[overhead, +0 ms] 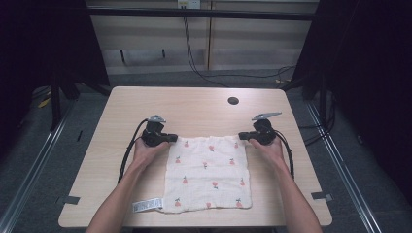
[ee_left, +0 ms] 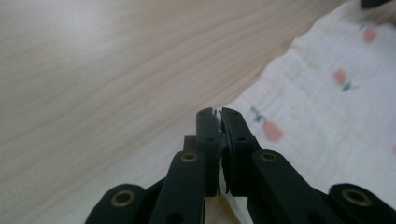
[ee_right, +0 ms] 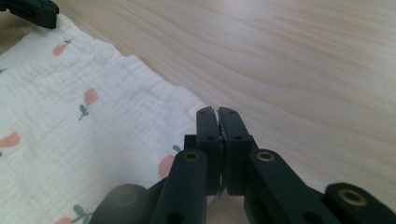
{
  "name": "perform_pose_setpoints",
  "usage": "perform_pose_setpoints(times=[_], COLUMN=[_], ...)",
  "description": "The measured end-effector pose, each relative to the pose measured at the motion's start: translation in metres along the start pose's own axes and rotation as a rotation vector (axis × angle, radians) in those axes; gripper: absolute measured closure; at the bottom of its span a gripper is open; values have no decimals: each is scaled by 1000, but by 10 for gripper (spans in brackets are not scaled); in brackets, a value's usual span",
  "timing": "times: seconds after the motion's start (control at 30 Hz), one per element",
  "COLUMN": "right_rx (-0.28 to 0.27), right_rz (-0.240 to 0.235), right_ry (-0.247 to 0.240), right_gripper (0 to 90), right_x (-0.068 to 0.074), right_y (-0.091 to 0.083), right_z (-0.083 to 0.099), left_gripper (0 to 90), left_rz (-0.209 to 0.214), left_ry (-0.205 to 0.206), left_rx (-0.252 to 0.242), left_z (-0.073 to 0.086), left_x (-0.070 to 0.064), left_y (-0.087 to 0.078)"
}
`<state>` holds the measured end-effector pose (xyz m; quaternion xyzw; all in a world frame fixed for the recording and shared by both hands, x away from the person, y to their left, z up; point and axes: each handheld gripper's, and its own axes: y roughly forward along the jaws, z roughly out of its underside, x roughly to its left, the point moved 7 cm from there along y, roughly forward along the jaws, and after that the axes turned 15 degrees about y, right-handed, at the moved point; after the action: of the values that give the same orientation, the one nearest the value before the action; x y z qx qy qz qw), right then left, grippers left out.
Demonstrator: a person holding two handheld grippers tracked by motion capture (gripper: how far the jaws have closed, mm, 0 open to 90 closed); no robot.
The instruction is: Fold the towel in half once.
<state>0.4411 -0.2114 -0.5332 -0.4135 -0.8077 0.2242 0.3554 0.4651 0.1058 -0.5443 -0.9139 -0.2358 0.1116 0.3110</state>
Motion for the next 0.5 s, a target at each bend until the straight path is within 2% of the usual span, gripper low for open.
perform_pose_setpoints(times=[0.07,0.13,0.17,0.23,0.4,0.5], right_rx=[-1,1,1,-27,-45,-80], right_rz=[-5,1,2,-11,-13,-29], right_ry=[2,-4,-1,5,5,21], right_gripper=[884,885,885,885,886,886], right_x=[1,1,1,2,3,3], right_y=[-1,-5,-7,-12,-21,-31], right_z=[-1,-3,-4,-9,-10,-13], left_gripper=[868,869,869,868,868,868], left_rz=[-12,-8,-22,-15,-12,0], left_ry=[25,21,28,13,32,32], left_rx=[-2,-13,-16,-41,-61,-94], left_z=[-4,-8,-10,-13,-19,-26], left_x=[0,0,2,1,-5,-10], left_y=[-5,-12,-14,-20,-26,-31])
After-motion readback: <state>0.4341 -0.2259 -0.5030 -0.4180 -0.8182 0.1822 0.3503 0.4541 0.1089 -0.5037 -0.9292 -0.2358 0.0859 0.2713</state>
